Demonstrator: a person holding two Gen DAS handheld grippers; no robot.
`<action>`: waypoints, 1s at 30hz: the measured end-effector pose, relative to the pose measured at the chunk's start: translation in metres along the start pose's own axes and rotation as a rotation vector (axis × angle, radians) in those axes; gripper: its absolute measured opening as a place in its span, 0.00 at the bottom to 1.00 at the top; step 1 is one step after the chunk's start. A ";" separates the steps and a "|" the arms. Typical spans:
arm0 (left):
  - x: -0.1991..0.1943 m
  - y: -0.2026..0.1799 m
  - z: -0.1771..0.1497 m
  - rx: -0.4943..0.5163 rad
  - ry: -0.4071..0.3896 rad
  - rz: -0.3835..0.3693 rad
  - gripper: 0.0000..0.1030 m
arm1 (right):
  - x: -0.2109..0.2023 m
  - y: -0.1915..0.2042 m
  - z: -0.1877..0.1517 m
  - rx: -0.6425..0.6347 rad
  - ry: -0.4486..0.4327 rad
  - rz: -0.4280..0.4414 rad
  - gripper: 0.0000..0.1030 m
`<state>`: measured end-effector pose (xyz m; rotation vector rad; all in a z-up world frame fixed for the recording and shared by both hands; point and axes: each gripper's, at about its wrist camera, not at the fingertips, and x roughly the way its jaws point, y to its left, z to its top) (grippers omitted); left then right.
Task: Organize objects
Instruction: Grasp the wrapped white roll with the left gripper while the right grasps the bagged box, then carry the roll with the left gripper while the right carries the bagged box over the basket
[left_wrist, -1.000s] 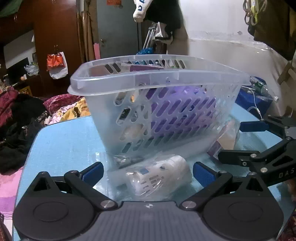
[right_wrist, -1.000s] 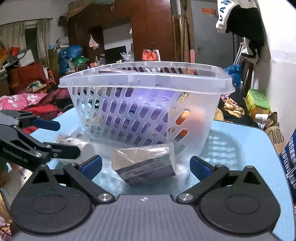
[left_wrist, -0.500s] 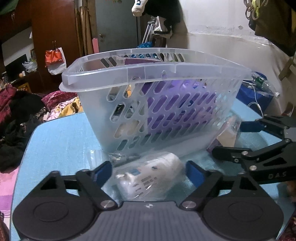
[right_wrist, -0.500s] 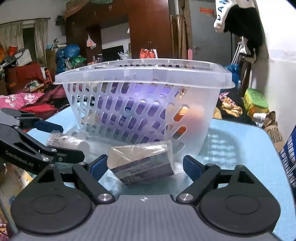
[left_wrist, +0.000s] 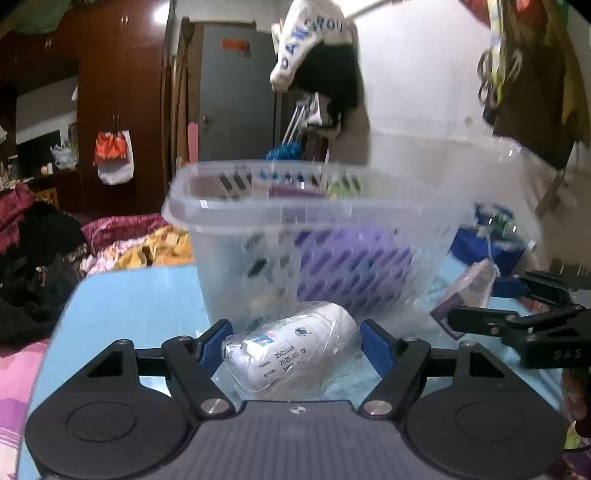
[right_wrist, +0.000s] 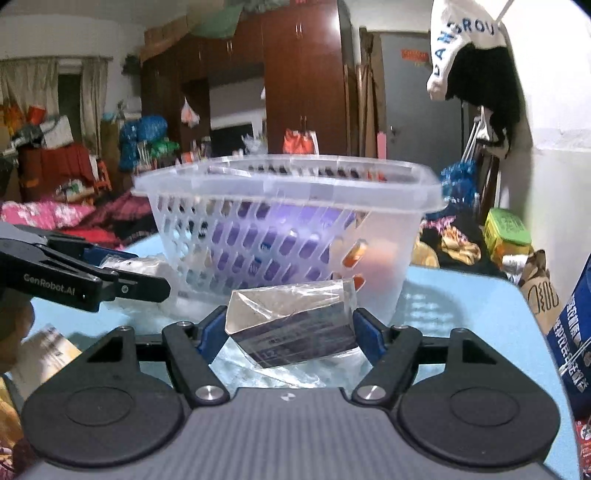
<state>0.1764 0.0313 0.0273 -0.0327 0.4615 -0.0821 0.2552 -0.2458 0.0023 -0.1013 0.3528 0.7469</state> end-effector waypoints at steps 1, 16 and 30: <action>-0.008 0.001 0.004 -0.005 -0.027 -0.004 0.76 | -0.006 -0.001 0.002 0.006 -0.018 0.006 0.72; -0.021 -0.044 0.137 0.097 -0.224 -0.002 0.76 | -0.030 -0.001 0.106 -0.079 -0.231 -0.082 0.72; 0.117 -0.036 0.142 0.069 -0.002 0.061 0.76 | 0.071 -0.034 0.104 0.015 0.003 -0.072 0.71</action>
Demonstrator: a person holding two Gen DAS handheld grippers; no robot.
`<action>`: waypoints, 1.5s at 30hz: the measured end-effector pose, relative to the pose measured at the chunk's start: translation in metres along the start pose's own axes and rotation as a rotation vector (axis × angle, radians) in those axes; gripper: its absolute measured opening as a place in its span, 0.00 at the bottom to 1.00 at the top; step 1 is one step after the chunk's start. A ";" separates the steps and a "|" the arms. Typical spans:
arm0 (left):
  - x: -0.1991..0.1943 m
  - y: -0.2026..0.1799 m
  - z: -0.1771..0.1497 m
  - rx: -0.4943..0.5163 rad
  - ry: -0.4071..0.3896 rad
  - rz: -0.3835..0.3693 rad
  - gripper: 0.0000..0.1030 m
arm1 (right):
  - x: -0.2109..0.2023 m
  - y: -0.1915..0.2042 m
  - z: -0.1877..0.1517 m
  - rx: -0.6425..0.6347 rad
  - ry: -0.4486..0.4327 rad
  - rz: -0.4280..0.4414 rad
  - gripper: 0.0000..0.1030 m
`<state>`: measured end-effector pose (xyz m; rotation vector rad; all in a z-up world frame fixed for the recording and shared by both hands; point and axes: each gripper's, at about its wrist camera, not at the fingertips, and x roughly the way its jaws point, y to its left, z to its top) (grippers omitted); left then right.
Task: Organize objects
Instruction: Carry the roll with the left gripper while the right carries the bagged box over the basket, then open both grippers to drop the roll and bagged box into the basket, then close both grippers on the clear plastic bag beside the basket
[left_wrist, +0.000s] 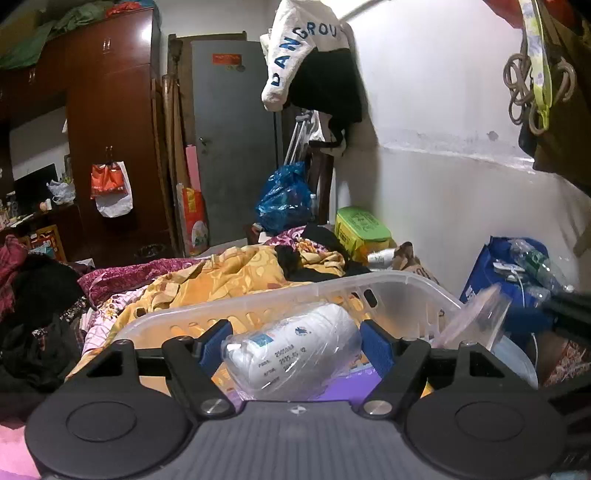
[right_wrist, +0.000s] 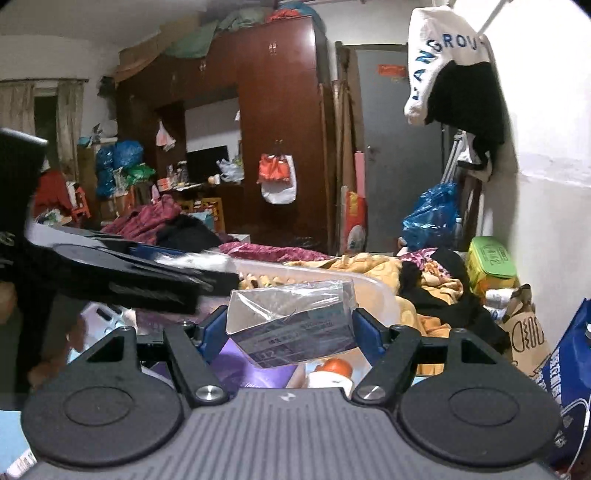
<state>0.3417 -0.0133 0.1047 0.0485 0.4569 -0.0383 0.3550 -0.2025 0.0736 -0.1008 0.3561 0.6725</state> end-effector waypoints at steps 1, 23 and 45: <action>-0.002 0.002 -0.001 -0.008 -0.001 -0.004 0.76 | -0.001 0.000 -0.001 -0.005 0.007 0.002 0.71; -0.133 0.029 -0.081 0.060 -0.170 0.054 1.00 | -0.081 0.000 -0.040 0.075 -0.106 0.067 1.00; -0.078 0.099 -0.159 -0.082 0.139 0.025 1.00 | -0.036 -0.018 -0.103 0.136 0.179 0.054 1.00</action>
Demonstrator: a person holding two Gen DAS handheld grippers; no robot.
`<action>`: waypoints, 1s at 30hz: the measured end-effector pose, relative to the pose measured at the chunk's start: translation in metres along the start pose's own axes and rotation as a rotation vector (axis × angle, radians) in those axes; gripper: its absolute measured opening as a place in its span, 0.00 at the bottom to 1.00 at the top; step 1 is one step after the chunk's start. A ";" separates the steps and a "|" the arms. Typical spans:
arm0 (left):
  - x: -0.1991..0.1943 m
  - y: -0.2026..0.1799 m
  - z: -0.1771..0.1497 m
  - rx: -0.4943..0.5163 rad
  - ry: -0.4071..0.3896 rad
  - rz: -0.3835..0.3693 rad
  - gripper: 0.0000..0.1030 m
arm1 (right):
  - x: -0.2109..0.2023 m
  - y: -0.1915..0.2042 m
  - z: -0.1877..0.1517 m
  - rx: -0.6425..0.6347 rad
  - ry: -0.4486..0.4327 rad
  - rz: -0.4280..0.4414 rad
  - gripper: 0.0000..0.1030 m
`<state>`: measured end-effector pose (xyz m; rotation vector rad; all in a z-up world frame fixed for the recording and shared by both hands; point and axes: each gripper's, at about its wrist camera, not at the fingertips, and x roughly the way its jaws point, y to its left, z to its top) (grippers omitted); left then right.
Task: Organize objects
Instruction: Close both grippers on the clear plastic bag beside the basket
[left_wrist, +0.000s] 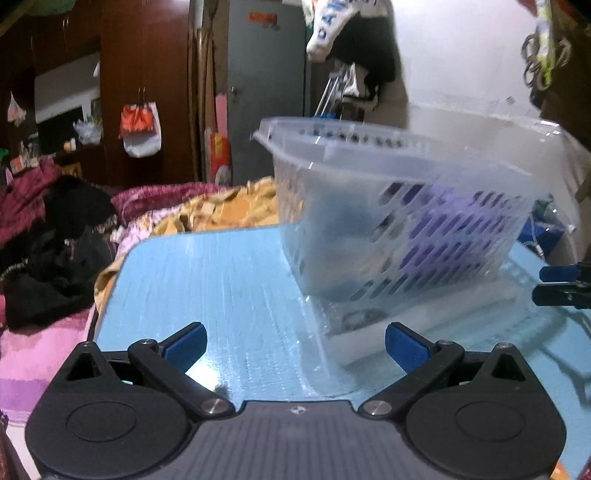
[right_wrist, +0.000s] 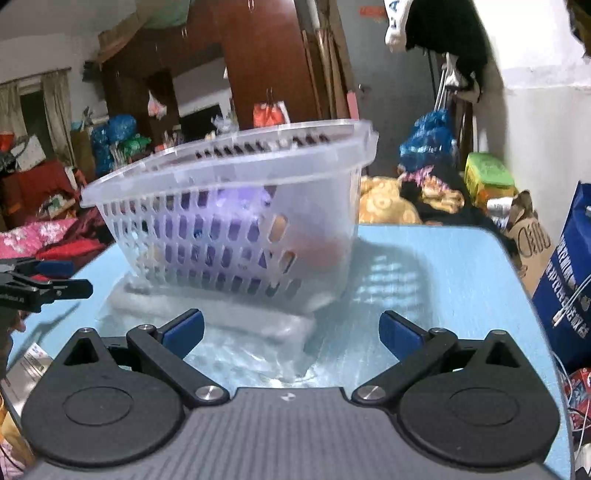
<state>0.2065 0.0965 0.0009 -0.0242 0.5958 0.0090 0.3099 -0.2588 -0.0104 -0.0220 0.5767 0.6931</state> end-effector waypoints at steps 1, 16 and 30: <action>0.005 0.002 0.000 -0.003 0.015 -0.002 1.00 | 0.003 -0.001 0.000 -0.004 0.008 0.001 1.00; 0.027 -0.016 0.002 0.065 0.071 -0.088 0.85 | 0.023 0.009 -0.002 -0.105 0.083 0.006 0.63; 0.015 -0.033 -0.001 0.119 0.036 -0.130 0.36 | 0.016 0.020 -0.005 -0.185 0.078 -0.027 0.24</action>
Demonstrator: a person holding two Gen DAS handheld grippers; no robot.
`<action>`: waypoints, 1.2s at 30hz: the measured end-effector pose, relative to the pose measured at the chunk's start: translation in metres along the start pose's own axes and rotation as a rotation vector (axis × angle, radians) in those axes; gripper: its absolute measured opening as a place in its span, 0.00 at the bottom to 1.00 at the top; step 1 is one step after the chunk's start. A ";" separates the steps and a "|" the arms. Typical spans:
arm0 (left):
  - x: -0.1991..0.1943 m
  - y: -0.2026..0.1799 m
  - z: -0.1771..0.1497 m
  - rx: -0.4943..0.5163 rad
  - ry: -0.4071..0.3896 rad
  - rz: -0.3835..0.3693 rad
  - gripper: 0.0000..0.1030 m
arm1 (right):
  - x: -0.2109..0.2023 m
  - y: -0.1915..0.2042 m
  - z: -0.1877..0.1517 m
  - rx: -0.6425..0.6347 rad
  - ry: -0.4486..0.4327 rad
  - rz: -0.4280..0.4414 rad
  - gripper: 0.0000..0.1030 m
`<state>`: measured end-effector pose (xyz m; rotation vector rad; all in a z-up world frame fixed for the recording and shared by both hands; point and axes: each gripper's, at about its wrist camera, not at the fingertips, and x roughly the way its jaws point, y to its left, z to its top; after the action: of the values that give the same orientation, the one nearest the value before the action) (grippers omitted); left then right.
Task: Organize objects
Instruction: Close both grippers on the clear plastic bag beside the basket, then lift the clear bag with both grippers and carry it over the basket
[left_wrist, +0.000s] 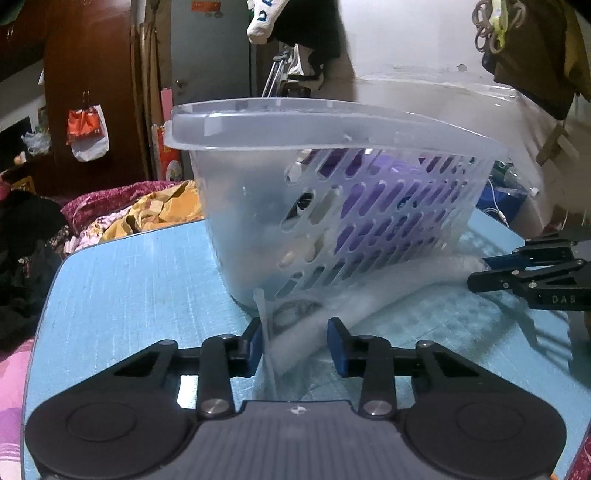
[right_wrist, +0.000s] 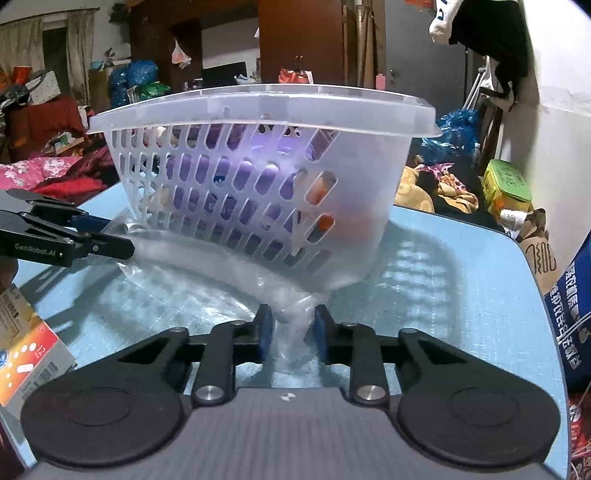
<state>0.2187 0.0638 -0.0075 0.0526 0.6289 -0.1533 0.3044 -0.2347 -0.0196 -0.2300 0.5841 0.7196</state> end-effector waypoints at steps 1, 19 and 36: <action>-0.002 0.001 0.000 0.004 -0.006 0.001 0.35 | 0.000 0.001 0.000 -0.001 -0.003 -0.001 0.22; -0.094 -0.024 -0.010 0.048 -0.275 -0.007 0.24 | -0.073 0.029 -0.005 -0.061 -0.189 0.023 0.13; -0.140 -0.054 0.115 0.106 -0.524 0.087 0.24 | -0.144 0.028 0.088 -0.109 -0.496 -0.089 0.13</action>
<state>0.1656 0.0176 0.1676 0.1369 0.0952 -0.1095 0.2360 -0.2592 0.1353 -0.1683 0.0620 0.6902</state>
